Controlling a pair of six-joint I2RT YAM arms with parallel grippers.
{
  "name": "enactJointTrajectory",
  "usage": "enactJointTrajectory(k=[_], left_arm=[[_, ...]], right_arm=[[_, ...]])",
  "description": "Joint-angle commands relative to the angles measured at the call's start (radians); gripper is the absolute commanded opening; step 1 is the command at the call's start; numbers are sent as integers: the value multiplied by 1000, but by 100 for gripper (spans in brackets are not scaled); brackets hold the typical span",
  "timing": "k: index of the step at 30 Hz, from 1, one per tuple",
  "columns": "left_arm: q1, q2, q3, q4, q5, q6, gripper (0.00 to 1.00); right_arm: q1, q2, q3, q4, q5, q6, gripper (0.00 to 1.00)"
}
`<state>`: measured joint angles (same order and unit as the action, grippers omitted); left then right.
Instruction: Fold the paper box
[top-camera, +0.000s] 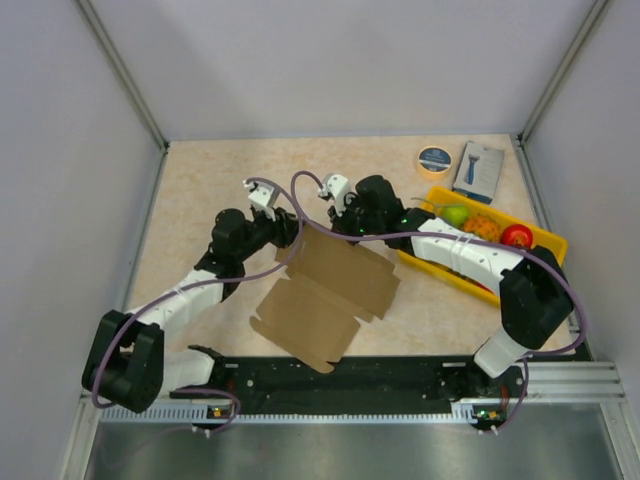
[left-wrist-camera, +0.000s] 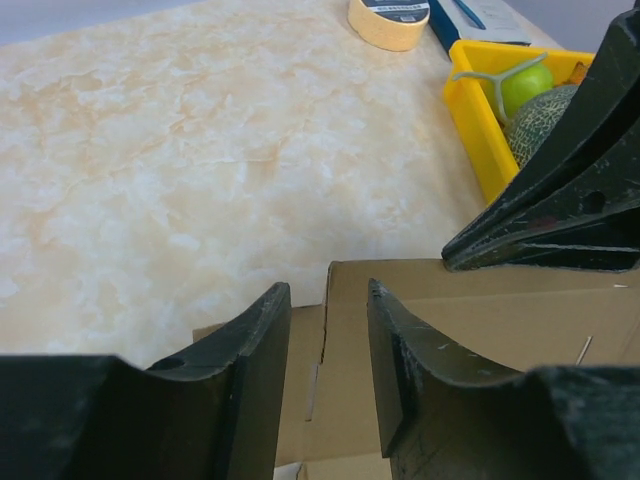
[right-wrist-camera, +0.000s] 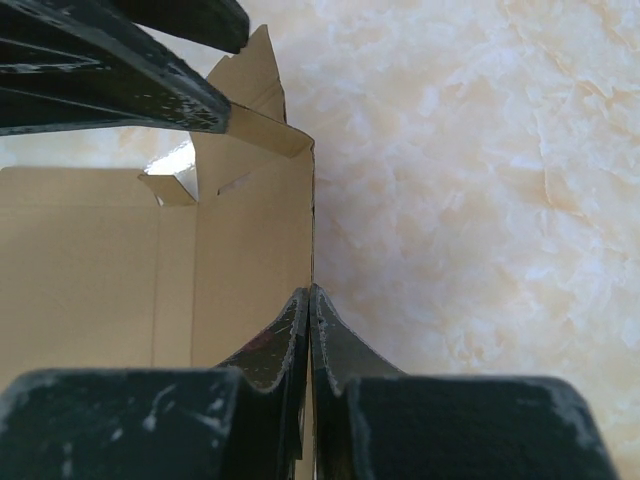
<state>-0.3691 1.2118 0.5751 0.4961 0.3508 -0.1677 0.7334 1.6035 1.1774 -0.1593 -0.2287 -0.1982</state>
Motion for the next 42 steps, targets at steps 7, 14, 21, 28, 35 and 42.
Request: enactJointTrajectory(k=[7, 14, 21, 28, 35, 42], left_arm=[[-2, 78, 74, -11, 54, 69, 32], [-4, 89, 69, -13, 70, 79, 33], [-14, 94, 66, -24, 31, 115, 8], [-16, 77, 26, 50, -35, 88, 0], [-16, 32, -35, 191, -223, -25, 0], [-24, -23, -152, 395, -438, -156, 0]], right_arm=[[14, -42, 8, 53, -32, 13, 0], [14, -36, 7, 55, -29, 14, 0], [14, -50, 7, 64, -29, 59, 0], [-64, -117, 7, -6, 118, 301, 22], [-116, -214, 115, -276, 428, 665, 71], [-129, -247, 156, -505, 359, 1385, 58]])
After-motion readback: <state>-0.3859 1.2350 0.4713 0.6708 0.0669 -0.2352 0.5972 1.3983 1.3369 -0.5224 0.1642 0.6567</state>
